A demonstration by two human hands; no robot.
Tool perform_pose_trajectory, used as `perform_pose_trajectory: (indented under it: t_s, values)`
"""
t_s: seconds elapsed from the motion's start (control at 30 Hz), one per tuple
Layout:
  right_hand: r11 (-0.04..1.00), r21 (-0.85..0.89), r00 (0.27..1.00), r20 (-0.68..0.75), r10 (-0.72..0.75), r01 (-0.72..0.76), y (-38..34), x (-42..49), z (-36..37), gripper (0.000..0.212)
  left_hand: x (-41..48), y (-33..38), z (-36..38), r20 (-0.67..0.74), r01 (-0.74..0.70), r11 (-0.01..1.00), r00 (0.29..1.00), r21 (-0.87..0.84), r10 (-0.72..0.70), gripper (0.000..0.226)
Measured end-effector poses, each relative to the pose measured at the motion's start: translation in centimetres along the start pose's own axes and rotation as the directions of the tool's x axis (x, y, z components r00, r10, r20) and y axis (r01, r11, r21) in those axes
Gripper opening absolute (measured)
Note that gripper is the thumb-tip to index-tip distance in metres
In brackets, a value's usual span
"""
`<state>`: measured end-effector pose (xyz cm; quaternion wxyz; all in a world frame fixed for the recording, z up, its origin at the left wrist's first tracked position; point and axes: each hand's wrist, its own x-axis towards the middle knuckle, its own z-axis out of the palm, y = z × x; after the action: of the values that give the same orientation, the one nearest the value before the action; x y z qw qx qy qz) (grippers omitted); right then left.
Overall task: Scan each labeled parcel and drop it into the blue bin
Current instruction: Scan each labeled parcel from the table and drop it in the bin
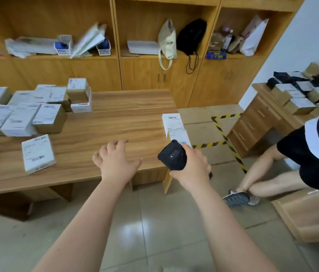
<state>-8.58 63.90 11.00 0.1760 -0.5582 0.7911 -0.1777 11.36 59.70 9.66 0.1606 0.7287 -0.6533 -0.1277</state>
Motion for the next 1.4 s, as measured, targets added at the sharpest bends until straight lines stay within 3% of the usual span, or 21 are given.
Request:
perform_pose_trajectory:
  t_s: [0.23,0.43,0.57,0.73,0.9,1.07,1.2,1.3,1.4]
  values:
    - [0.999,0.004,0.997,0.062,0.042,-0.042,3.2,7.7,0.0,0.068,4.1,5.0,5.9,0.078,0.055,0.998,0.995,0.023,-0.056,0.076]
    - [0.999,-0.038,0.992,0.129,-0.011,0.016,5.9,16.2,-0.6,0.067,8.6,9.8,10.2,0.103,0.177,0.984,0.979,0.008,-0.177,0.074]
    - [0.998,-0.043,0.985,0.169,-0.034,0.041,7.1,21.8,-0.9,0.073,11.2,12.1,12.0,0.101,0.193,0.981,0.976,-0.004,-0.191,0.060]
    - [0.999,-0.002,0.976,0.214,-0.038,0.039,7.8,25.9,0.4,0.077,14.6,12.4,14.0,0.149,0.029,0.999,0.988,0.044,-0.035,0.043]
    - [1.000,0.014,0.967,0.255,-0.006,0.002,7.5,29.8,2.2,0.079,20.7,12.6,16.1,0.289,-0.108,0.985,0.955,0.131,0.066,0.057]
    - [0.995,0.001,0.966,0.239,0.098,-0.101,7.0,33.0,2.9,0.077,26.4,12.6,18.6,0.527,-0.395,0.870,0.827,0.295,0.197,0.065]
    - [0.987,0.007,0.959,0.240,0.151,-0.158,6.5,35.1,3.0,0.081,30.5,13.2,20.6,0.666,-0.603,0.738,0.687,0.302,0.289,0.070]
    - [0.985,-0.011,0.952,0.256,0.169,-0.172,5.8,35.7,3.5,0.079,31.8,13.0,22.0,0.739,-0.650,0.704,0.617,0.286,0.271,0.059]
    - [0.984,-0.005,0.949,0.262,0.175,-0.180,5.2,36.1,4.2,0.077,32.0,11.9,22.8,0.711,-0.578,0.745,0.673,0.332,0.206,0.059]
